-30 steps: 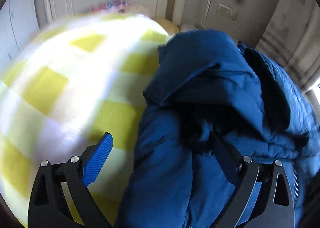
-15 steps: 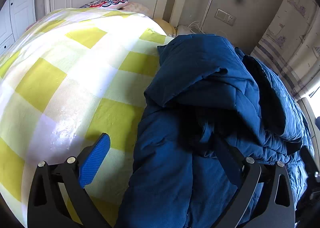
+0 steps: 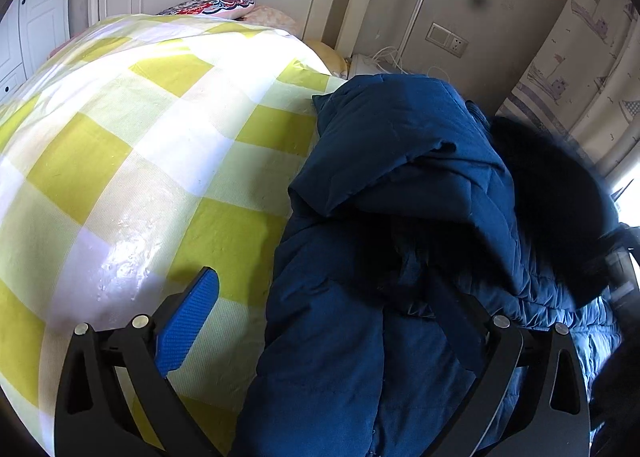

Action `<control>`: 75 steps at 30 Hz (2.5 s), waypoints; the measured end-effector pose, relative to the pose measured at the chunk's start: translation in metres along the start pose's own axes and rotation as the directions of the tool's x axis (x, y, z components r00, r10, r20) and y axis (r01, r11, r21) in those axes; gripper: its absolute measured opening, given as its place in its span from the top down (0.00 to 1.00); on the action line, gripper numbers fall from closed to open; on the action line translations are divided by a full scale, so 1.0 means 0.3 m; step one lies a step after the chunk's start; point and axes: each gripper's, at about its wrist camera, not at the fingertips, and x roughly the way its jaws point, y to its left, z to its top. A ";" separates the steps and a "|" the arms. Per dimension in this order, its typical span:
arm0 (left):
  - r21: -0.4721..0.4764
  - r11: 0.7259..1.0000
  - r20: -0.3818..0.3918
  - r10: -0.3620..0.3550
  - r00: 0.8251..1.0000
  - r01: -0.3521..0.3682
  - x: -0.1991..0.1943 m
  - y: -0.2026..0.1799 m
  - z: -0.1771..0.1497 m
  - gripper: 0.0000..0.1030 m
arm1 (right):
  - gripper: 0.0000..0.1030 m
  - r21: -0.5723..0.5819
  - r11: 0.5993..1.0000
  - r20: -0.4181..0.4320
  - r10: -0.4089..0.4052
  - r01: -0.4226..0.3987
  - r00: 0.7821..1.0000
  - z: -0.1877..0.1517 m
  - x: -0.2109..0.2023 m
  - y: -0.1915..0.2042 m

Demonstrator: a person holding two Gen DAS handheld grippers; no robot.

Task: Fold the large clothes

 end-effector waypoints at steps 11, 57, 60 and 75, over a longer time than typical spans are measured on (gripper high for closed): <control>0.004 1.000 -0.002 0.004 1.000 -0.004 0.003 0.003 0.004 0.05 | 0.78 0.859 0.493 0.077 0.136 -0.135 0.988 -0.471 -0.058 -0.790; -0.026 0.996 0.083 0.092 0.992 -0.090 -0.059 -0.006 -0.010 0.05 | 0.22 0.456 0.876 -0.205 -0.069 0.157 0.976 -0.309 0.087 -0.610; -0.023 0.987 0.320 0.156 0.935 -0.157 -0.252 -0.080 0.007 0.06 | 0.19 0.451 0.879 -0.212 -0.066 0.157 0.975 -0.282 0.107 -0.601; 0.300 0.953 0.012 0.042 0.999 -0.044 0.183 -0.486 0.120 0.04 | 0.12 0.443 0.884 -0.230 -0.050 0.150 0.972 -0.274 0.124 -0.595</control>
